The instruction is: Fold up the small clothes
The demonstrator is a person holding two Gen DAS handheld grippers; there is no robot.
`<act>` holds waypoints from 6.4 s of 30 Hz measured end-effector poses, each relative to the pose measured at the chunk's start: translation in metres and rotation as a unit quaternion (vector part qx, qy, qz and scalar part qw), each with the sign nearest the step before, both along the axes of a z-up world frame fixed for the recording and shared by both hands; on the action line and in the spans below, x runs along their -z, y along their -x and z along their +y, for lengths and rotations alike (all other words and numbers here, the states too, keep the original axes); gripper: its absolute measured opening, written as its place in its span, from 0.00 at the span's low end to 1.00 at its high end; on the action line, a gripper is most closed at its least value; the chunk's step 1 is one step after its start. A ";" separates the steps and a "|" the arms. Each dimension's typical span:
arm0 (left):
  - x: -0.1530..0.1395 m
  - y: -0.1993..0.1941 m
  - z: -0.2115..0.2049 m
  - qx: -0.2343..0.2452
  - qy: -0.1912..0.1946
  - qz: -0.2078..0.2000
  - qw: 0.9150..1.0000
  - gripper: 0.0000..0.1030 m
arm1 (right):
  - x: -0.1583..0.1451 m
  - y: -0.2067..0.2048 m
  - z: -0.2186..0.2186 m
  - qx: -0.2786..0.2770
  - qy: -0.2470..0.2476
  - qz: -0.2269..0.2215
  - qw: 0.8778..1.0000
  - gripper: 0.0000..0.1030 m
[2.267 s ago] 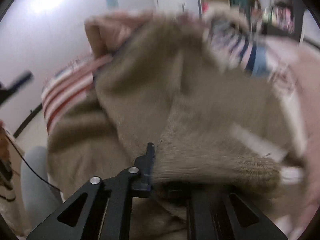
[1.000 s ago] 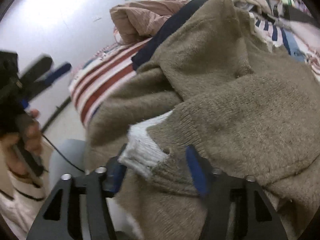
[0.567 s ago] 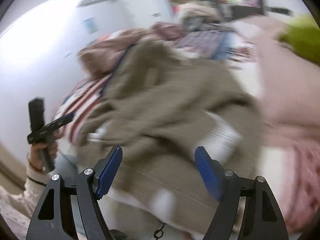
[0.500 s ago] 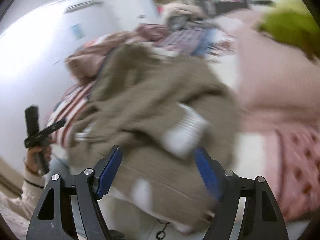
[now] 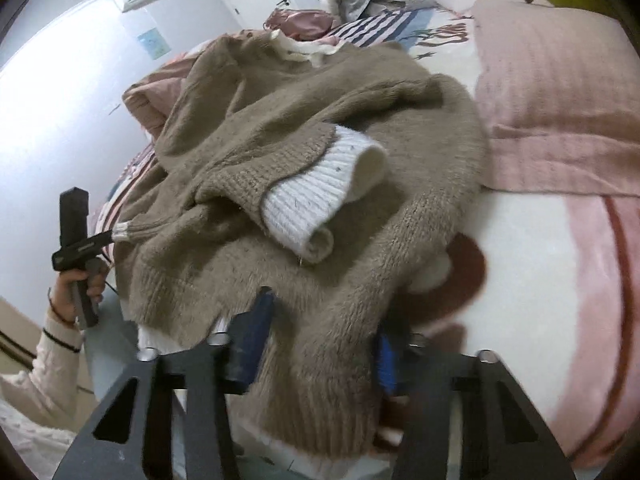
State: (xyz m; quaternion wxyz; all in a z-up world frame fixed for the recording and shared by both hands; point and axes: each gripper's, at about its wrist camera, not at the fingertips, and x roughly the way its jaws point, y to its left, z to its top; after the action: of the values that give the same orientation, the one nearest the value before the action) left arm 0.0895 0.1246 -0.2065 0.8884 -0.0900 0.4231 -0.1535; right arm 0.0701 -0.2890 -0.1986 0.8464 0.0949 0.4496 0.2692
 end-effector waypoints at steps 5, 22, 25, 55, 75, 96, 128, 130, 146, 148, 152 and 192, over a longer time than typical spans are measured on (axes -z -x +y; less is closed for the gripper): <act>-0.003 0.002 -0.010 0.014 -0.001 0.007 1.000 0.17 | 0.002 -0.008 0.003 -0.001 -0.035 0.000 0.999 0.13; -0.067 0.054 -0.031 0.079 0.059 -0.060 0.993 0.08 | -0.062 0.033 -0.009 -0.018 -0.154 -0.068 0.986 0.10; -0.083 0.060 -0.032 0.085 0.058 -0.078 0.992 0.08 | -0.079 0.044 -0.007 -0.024 -0.155 -0.087 0.984 0.10; -0.110 -0.093 0.011 -0.006 0.012 -0.072 0.997 0.11 | -0.131 -0.126 -0.011 0.074 -0.031 -0.087 0.993 0.10; -0.131 -0.074 0.003 0.078 -0.080 -0.063 0.992 0.88 | -0.101 -0.161 0.001 0.032 0.140 -0.037 0.989 0.71; -0.069 -0.034 -0.074 0.090 -0.283 -0.105 0.949 0.40 | -0.065 -0.102 0.082 -0.014 0.297 -0.157 0.942 0.31; -0.147 -0.108 -0.056 0.158 -0.187 -0.128 0.961 0.88 | -0.108 -0.187 0.037 0.062 0.194 -0.111 0.973 0.64; -0.129 -0.109 -0.064 0.152 -0.231 -0.116 0.954 0.88 | -0.104 -0.180 0.032 0.065 0.183 -0.101 0.976 0.64; -0.155 -0.182 0.016 -0.091 -0.166 -0.166 0.968 0.74 | -0.089 -0.147 0.001 0.077 0.173 -0.069 0.979 0.64; -0.161 -0.169 0.019 -0.085 -0.162 -0.178 0.967 0.79 | -0.085 -0.141 -0.006 0.078 0.163 -0.060 0.982 0.64; -0.168 -0.135 0.039 -0.087 -0.136 -0.176 0.971 0.83 | -0.073 -0.127 -0.023 0.077 0.135 -0.028 0.988 0.65; -0.055 0.015 0.052 0.018 0.078 -0.034 0.996 0.85 | -0.095 -0.013 -0.015 0.091 0.103 -0.105 0.985 0.55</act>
State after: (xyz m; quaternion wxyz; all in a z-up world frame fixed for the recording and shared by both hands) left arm 0.0741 0.1767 -0.1518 0.8896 -0.1463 0.3808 -0.2052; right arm 0.0826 -0.3041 -0.1037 0.9152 0.0186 0.3727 0.1520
